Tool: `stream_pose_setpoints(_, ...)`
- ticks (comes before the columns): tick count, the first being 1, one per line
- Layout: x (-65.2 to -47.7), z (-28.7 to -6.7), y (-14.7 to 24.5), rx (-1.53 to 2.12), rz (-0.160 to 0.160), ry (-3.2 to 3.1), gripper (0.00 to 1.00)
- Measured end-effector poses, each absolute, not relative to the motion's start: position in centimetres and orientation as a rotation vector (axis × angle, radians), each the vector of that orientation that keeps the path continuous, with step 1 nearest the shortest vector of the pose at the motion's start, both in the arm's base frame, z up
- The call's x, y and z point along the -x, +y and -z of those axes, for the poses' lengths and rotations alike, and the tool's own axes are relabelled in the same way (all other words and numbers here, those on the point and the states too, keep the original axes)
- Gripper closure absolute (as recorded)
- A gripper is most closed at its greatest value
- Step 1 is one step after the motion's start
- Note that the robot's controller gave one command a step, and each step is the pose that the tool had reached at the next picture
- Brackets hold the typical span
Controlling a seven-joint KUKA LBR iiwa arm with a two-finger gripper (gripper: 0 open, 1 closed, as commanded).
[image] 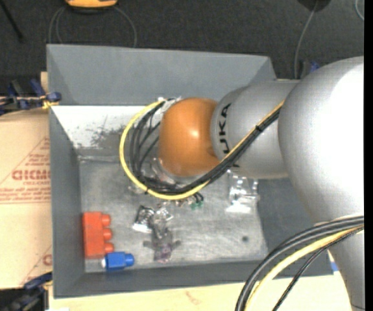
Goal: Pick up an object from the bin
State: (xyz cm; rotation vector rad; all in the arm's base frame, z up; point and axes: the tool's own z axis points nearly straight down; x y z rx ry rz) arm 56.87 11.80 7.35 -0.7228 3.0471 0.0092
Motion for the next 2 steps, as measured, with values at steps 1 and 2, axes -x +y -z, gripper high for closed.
stream_pose_setpoints(1, -57.1, -7.7, 12.0, 0.726, -0.006, 3.035, 1.0)
stream_pose_setpoints(2, -57.3, -21.3, 12.2, 0.659, 0.002, 3.06, 1.0)
